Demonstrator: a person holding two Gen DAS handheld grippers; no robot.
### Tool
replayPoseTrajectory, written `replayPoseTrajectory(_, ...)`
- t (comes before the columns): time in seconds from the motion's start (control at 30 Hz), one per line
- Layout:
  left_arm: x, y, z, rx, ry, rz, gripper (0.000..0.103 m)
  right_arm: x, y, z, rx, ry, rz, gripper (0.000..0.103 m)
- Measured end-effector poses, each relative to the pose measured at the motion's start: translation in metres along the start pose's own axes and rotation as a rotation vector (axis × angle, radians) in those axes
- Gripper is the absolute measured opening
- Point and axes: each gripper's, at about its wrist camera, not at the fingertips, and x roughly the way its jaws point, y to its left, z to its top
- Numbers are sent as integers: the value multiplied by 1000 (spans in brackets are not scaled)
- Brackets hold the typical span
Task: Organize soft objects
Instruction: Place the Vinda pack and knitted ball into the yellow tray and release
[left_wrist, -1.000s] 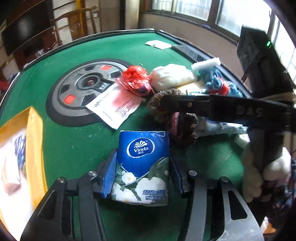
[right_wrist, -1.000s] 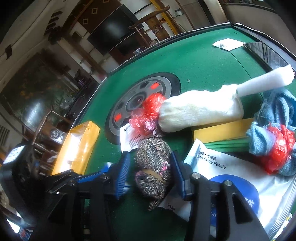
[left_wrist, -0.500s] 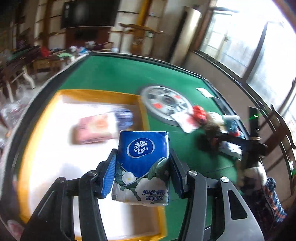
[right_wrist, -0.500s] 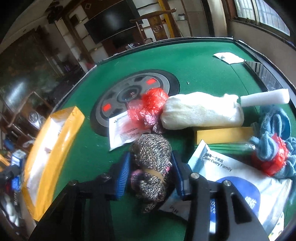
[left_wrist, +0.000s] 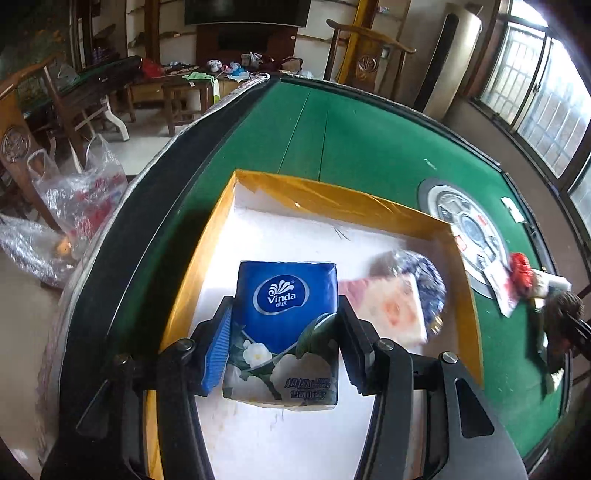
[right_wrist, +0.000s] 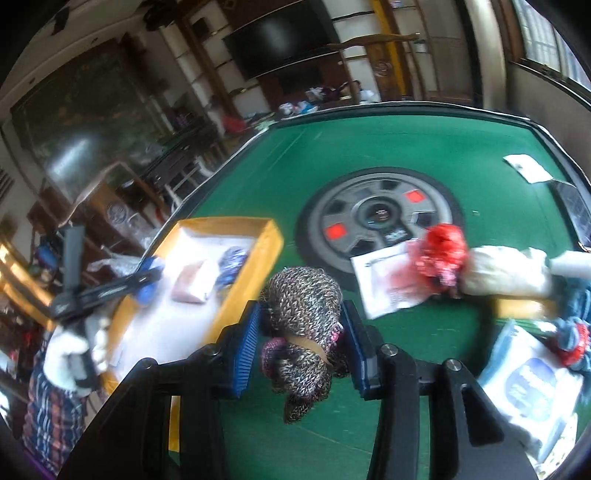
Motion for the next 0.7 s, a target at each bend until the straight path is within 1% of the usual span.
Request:
replayPoseTrajectory(0.1, 20, -1, 12, 29, 10, 36, 52, 17, 27, 0, -39, 34, 13, 39)
replayPoseTrajectory(0.2, 36, 0, 23, 25, 24, 45, 54, 36, 52, -2, -70, 71, 39, 39)
replayPoseTrajectory(0.23, 42, 3, 26, 7, 32, 47, 57, 42, 59, -3, -82, 83, 47, 39)
replayPoseTrajectory(0.3, 52, 11, 31, -49, 51, 49, 59, 51, 75, -5, -103, 107, 65, 39)
replayPoseTrajectory(0.37, 57, 18, 33, -95, 75, 54, 64, 63, 89, -6, -123, 139, 95, 39)
replayPoseTrajectory(0.4, 54, 18, 35, -98, 71, 48, 64, 70, 96, -6, -134, 159, 111, 39)
replayPoseTrajectory(0.47, 47, 21, 33, -116, 73, 11, 64, 84, 110, -10, -153, 206, 142, 40)
replayPoseTrajectory(0.53, 35, 25, 31, -138, 67, 9, 64, 102, 123, -13, -174, 266, 169, 40)
replayPoseTrajectory(0.63, 0, 33, 21, -171, -7, -21, 65, 128, 140, -14, -215, 315, 148, 40)
replayPoseTrajectory(0.7, -26, 38, 10, -186, -56, -54, 68, 143, 145, -11, -218, 329, 124, 40)
